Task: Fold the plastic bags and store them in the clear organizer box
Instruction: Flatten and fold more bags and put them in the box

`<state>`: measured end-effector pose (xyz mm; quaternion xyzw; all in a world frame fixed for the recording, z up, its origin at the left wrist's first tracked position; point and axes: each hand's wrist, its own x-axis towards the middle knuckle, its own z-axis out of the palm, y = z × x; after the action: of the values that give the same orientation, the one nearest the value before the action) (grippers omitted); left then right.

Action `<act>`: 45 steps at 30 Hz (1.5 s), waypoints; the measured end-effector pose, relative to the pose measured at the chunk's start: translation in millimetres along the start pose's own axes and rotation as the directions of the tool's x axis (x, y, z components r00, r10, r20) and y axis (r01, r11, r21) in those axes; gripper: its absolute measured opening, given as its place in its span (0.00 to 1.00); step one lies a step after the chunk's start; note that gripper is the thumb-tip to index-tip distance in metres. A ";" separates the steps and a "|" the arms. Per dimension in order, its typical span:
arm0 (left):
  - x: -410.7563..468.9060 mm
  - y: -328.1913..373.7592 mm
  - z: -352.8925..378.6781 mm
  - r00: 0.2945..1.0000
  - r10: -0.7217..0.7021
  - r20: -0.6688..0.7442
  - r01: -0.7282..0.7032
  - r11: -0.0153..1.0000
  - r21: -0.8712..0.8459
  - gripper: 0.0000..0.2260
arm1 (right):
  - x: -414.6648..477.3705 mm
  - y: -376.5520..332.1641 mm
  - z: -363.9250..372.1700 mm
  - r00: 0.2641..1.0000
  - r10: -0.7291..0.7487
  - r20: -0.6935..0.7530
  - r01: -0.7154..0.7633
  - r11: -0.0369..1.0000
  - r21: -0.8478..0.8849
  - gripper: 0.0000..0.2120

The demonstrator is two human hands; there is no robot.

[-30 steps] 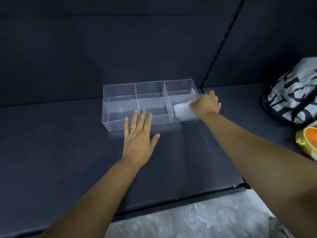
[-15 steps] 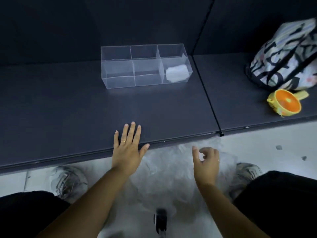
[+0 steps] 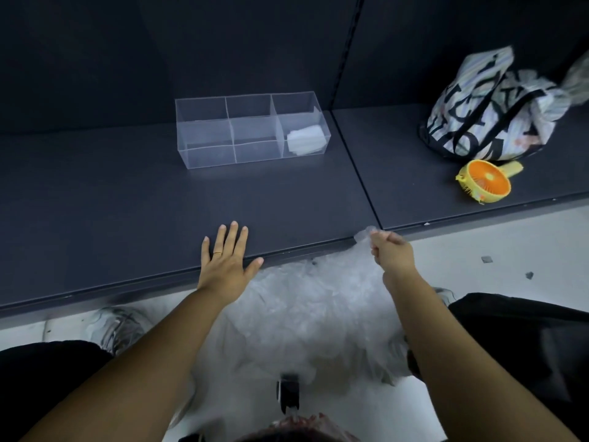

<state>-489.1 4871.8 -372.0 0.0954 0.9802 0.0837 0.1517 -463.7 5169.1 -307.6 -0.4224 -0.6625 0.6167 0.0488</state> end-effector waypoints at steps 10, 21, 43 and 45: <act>-2.6 41.0 -77.3 0.954 -0.033 0.297 0.261 0.577 -0.774 0.33 | -38.1 -111.7 -9.7 0.805 -0.179 0.566 -0.027 0.941 0.337 0.15; -9.1 66.8 -113.6 0.969 0.153 0.194 0.181 0.094 -0.979 0.18 | -45.0 -102.0 28.5 0.807 -0.018 0.590 -0.283 0.866 0.413 0.15; -15.3 70.9 -132.5 0.985 -0.104 0.139 0.119 -0.181 -0.976 0.07 | -95.9 -70.2 62.1 0.760 -0.415 0.501 0.483 0.876 -0.007 0.06; -14.4 67.4 -131.6 0.980 -0.141 0.143 0.114 -0.195 -0.974 0.06 | -87.9 -70.4 53.8 0.777 -0.389 0.495 0.433 0.901 0.028 0.08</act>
<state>-505.9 4916.2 -231.3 -0.1553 0.5688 0.7898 0.1692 -474.3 5081.1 -219.7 -0.0994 -0.7551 0.6480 -0.0054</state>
